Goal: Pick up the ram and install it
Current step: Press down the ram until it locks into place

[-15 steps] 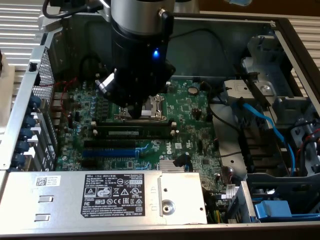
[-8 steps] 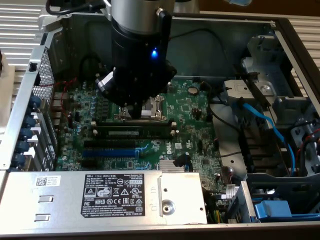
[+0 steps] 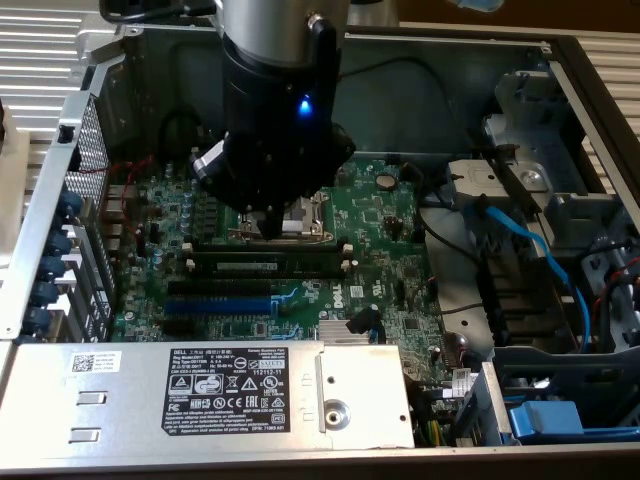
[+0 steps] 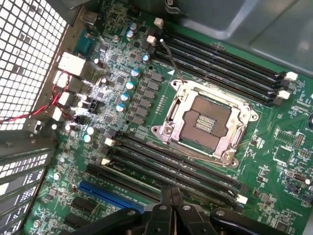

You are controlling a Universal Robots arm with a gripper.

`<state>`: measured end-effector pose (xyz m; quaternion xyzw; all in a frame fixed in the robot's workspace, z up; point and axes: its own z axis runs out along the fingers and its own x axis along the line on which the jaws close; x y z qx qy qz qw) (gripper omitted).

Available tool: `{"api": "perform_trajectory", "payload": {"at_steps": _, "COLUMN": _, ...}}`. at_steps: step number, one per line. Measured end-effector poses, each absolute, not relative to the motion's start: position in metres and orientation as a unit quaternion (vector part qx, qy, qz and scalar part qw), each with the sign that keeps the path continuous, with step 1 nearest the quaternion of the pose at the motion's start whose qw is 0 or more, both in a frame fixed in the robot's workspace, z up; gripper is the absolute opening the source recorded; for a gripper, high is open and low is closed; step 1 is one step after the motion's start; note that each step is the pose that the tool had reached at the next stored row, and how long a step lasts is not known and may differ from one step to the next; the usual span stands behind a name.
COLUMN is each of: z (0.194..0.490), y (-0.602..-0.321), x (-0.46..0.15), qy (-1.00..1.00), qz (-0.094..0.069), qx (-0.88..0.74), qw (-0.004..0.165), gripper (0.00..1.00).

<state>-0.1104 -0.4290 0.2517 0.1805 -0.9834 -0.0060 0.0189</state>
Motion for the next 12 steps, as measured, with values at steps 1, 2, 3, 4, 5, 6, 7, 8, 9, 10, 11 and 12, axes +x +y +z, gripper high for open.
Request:
{"api": "perform_trajectory", "payload": {"at_steps": 1, "z": 0.2517, "y": -0.429, "x": -0.1104, "qy": -0.984, "qz": -0.005, "qx": 0.176, "qw": 0.019, "gripper": 0.1}}
{"api": "perform_trajectory", "payload": {"at_steps": 2, "z": 0.2518, "y": -0.429, "x": -0.1104, "qy": -0.985, "qz": -0.004, "qx": 0.172, "qw": 0.02, "gripper": 0.1}}
{"api": "perform_trajectory", "payload": {"at_steps": 3, "z": 0.2518, "y": -0.429, "x": -0.1104, "qy": -0.986, "qz": -0.002, "qx": 0.167, "qw": 0.02, "gripper": 0.1}}
{"api": "perform_trajectory", "payload": {"at_steps": 4, "z": 0.2517, "y": -0.429, "x": -0.1104, "qy": -0.986, "qz": -0.001, "qx": 0.163, "qw": 0.02, "gripper": 0.1}}
{"api": "perform_trajectory", "payload": {"at_steps": 5, "z": 0.2518, "y": -0.429, "x": -0.1104, "qy": -0.987, "qz": 0.0, "qx": 0.159, "qw": 0.02, "gripper": 0.1}}
{"api": "perform_trajectory", "payload": {"at_steps": 6, "z": 0.2518, "y": -0.429, "x": -0.1104, "qy": -0.988, "qz": 0.001, "qx": 0.154, "qw": 0.021, "gripper": 0.1}}
{"api": "perform_trajectory", "payload": {"at_steps": 7, "z": 0.2518, "y": -0.429, "x": -0.1104, "qy": -0.988, "qz": 0.002, "qx": 0.15, "qw": 0.021, "gripper": 0.1}}
{"api": "perform_trajectory", "payload": {"at_steps": 8, "z": 0.2518, "y": -0.429, "x": -0.1103, "qy": -0.989, "qz": 0.003, "qx": 0.146, "qw": 0.021, "gripper": 0.1}}
{"api": "perform_trajectory", "payload": {"at_steps": 9, "z": 0.2518, "y": -0.429, "x": -0.1103, "qy": -0.99, "qz": 0.004, "qx": 0.141, "qw": 0.021, "gripper": 0.1}}
{"api": "perform_trajectory", "payload": {"at_steps": 10, "z": 0.2518, "y": -0.429, "x": -0.1103, "qy": -0.99, "qz": 0.005, "qx": 0.137, "qw": 0.021, "gripper": 0.1}}
{"api": "perform_trajectory", "payload": {"at_steps": 11, "z": 0.2518, "y": -0.429, "x": -0.1103, "qy": -0.991, "qz": 0.006, "qx": 0.132, "qw": 0.022, "gripper": 0.1}}
{"api": "perform_trajectory", "payload": {"at_steps": 12, "z": 0.2518, "y": -0.429, "x": -0.1103, "qy": -0.992, "qz": 0.007, "qx": 0.128, "qw": 0.022, "gripper": 0.1}}
